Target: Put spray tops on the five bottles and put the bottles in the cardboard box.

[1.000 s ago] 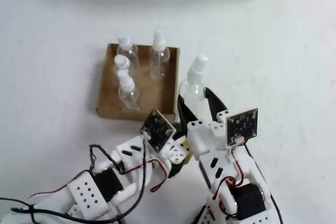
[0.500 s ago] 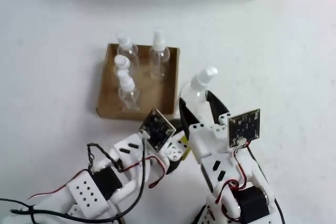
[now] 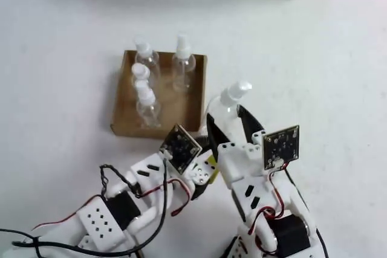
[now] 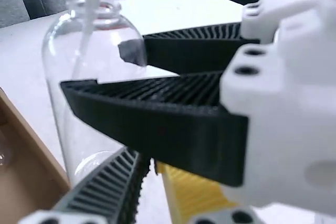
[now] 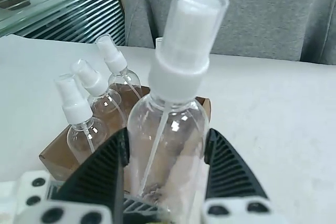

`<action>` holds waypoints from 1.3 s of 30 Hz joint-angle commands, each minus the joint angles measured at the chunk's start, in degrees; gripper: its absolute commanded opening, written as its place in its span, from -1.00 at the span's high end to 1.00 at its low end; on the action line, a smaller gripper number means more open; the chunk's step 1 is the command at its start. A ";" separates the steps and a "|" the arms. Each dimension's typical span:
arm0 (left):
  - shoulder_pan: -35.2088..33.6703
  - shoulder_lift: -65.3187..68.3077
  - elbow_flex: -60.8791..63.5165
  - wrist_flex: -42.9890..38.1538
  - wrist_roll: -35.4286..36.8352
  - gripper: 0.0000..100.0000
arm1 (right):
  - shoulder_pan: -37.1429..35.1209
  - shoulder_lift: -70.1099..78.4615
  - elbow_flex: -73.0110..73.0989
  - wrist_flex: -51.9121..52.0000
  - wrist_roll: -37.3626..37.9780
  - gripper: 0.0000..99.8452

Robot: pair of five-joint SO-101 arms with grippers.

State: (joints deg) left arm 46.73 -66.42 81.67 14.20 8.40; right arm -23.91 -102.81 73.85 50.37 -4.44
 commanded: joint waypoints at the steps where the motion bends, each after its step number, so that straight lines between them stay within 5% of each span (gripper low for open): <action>1: -1.36 -1.27 -3.16 7.47 -1.58 0.96 | 3.03 -0.22 -2.81 -2.68 -0.53 0.97; 12: -3.03 -1.27 -9.23 38.15 -16.18 0.96 | 4.35 -0.22 5.71 -18.07 -0.70 0.97; 20: -19.30 -1.36 -11.60 48.62 -26.37 0.96 | 0.04 -0.22 13.01 -28.53 -0.70 0.97; 28: -44.44 -1.36 -10.64 47.74 -26.99 0.96 | -4.09 -0.22 18.46 -39.25 -0.09 0.97; 39: -62.46 -1.27 -5.27 33.67 -34.02 0.96 | -8.22 -0.13 20.84 -46.02 1.49 0.97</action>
State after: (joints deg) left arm -11.38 -66.95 76.84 52.09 -25.01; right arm -30.51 -102.81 95.03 6.15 -3.82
